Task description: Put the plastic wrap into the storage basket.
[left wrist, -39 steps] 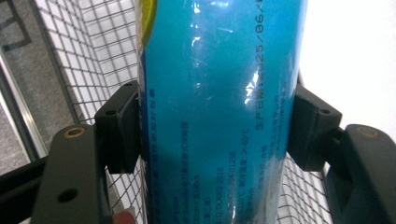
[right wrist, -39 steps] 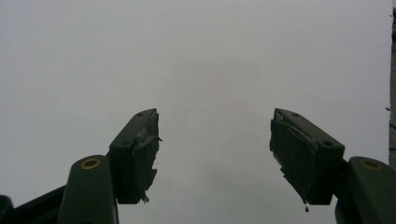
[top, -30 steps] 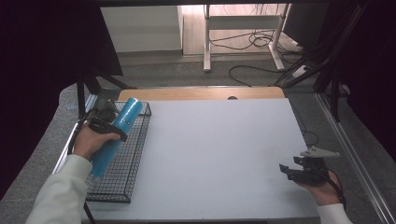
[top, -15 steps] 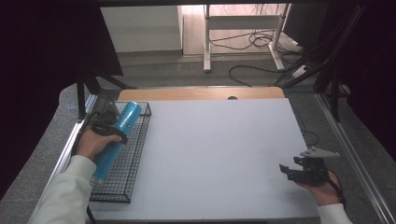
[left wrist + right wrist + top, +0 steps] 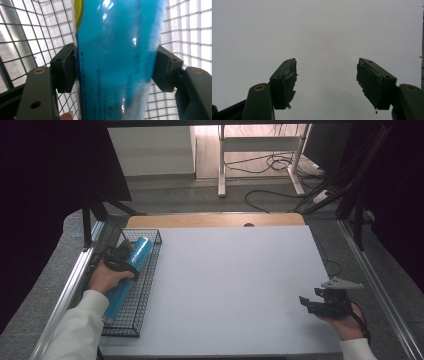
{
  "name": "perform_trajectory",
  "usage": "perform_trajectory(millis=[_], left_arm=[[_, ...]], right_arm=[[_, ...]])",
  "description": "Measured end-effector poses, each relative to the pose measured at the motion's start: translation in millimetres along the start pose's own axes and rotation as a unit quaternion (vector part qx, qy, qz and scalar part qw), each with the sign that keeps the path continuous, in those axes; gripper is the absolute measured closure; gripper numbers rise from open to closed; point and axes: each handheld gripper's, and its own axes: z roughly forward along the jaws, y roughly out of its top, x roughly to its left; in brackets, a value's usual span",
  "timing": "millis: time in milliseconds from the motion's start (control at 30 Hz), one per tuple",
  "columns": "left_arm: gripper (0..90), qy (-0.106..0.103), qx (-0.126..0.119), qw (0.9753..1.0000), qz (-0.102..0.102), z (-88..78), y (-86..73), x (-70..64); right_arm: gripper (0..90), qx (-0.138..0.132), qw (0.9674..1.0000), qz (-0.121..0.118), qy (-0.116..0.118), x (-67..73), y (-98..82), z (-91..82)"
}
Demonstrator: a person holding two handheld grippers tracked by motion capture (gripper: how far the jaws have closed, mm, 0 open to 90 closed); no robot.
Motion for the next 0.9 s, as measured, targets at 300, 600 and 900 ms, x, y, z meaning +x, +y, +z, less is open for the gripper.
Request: perform_trajectory(millis=[300, 600, 900], left_arm=[[16.8, 0.001, -0.099, 0.9951, 0.009, -49.7, -6.1, -7.3], [14.8, -0.035, -0.143, 0.9885, 0.035, -61.5, -18.2, -14.6], [16.2, -0.054, -0.174, 0.9809, 0.069, -65.0, -31.5, -30.9]], right_arm=[[32.1, -0.004, 1.0000, -0.003, 0.000, 0.5, 0.6, -2.6], [32.1, -0.004, 1.0000, -0.003, -0.001, 0.2, -0.5, -3.3], [31.1, -0.002, 1.0000, -0.007, 0.001, 5.0, 1.3, 0.4]])
